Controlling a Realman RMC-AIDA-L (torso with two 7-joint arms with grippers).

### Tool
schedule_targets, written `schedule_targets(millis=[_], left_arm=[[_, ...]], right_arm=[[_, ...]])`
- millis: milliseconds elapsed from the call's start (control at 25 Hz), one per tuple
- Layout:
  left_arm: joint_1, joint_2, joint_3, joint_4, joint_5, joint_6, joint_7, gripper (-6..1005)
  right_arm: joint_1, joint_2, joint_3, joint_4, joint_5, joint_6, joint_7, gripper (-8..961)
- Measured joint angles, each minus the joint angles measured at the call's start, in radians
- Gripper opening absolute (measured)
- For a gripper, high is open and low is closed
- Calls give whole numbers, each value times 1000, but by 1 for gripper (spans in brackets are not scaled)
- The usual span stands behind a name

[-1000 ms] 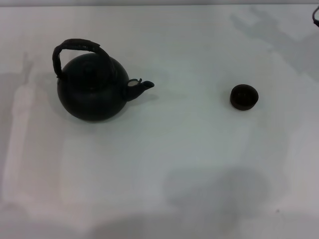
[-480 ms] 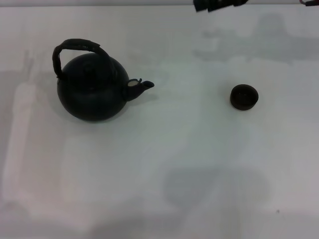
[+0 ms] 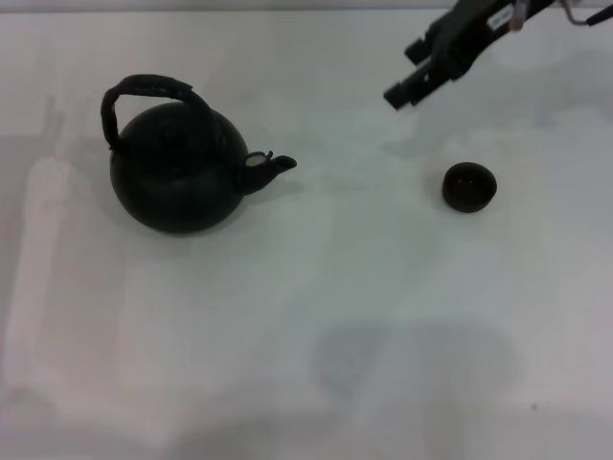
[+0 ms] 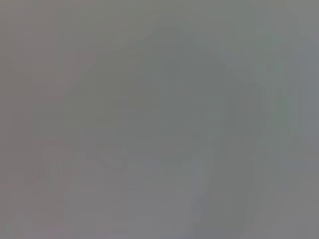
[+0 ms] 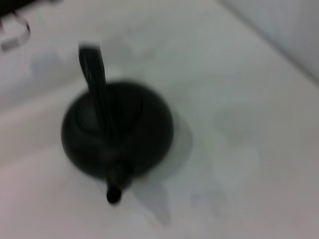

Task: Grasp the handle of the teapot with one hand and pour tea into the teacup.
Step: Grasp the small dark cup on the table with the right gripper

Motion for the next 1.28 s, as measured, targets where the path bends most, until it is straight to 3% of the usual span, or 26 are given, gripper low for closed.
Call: schedule_targets(millis=[80, 160, 200, 240, 440, 560, 840, 1280], left_arm=[[0, 1, 0, 0, 0, 1, 0, 843], [0, 1, 0, 0, 0, 1, 0, 844], [0, 1, 0, 0, 0, 1, 0, 844], [-1, 1, 0, 0, 0, 1, 0, 844], [-1, 1, 0, 2, 1, 1, 0, 843], [0, 1, 0, 2, 1, 1, 0, 843], [1, 1, 0, 2, 0, 1, 0, 843], [1, 1, 0, 2, -1, 0, 0, 844]], right_arm=[[12, 29, 0, -24, -116, -6, 72, 816], [26, 71, 2, -42, -241, -8, 134, 816], [26, 71, 2, -42, -241, -8, 134, 816], [31, 88, 6, -45, -283, -8, 148, 816], [39, 177, 111, -58, -506, -24, 170, 815], [39, 214, 150, -60, -602, -29, 189, 815], [40, 249, 145, -63, -676, -39, 226, 814], [23, 260, 112, -50, -707, -20, 243, 812]])
